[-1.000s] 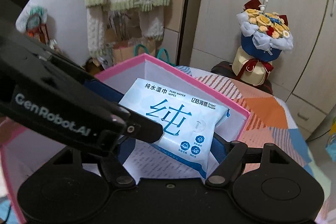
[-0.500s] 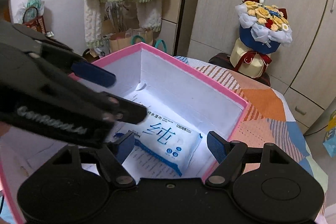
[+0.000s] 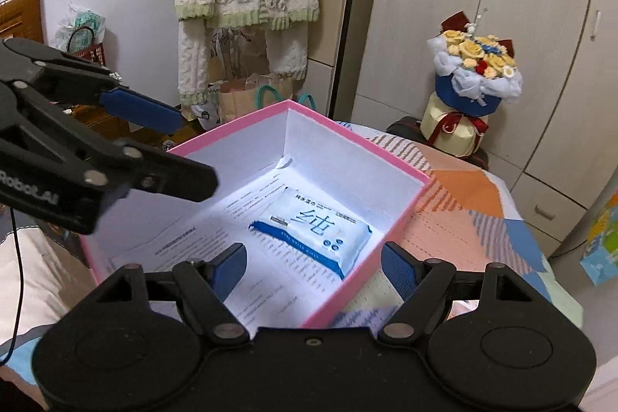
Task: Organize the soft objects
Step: 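Move the left tool back to the white-and-brown plush toy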
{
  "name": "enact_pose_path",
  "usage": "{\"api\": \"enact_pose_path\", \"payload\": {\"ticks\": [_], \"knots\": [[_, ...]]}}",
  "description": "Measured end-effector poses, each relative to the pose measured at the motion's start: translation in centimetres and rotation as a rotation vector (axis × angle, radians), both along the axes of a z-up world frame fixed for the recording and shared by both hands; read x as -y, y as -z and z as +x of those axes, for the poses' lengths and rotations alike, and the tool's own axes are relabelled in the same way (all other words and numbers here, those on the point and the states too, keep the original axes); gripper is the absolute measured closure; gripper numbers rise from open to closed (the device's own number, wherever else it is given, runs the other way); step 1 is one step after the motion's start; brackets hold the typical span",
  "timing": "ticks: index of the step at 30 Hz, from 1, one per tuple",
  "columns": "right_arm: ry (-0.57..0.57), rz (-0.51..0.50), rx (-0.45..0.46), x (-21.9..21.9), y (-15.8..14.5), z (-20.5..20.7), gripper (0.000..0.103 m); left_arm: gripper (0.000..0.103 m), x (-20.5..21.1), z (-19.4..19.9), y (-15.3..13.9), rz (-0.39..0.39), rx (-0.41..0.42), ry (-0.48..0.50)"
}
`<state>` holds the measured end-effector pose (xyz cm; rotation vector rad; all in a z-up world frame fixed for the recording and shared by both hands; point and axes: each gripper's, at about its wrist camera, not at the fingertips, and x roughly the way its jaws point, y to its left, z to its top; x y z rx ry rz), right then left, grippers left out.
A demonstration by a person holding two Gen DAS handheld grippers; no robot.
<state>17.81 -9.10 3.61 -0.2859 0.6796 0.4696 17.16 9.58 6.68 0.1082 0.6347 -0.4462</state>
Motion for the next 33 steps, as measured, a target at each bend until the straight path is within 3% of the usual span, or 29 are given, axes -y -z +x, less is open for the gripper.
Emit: {"api": "enact_pose_path", "payload": {"ticks": [10,19,27,33], "knots": [[-0.022,0.001,0.030,3.1,-2.1,-6.4,0.019,0.025,0.4,-5.0,-1.3,-0.001,0.017,0.041],[-0.014,0.027,0.017,7.5,-1.7,-10.7,0.017,0.020,2.6,-9.0,-1.2,0.020,0.010,0.095],[-0.021,0.060,0.024,10.9,1.3,-13.3,0.013,0.019,6.4,-10.0,0.3,0.066,0.022,0.181],[-0.032,0.101,0.059,12.6,3.9,-14.4,0.013,0.019,9.5,-9.5,2.4,0.058,-0.029,0.244]]}}
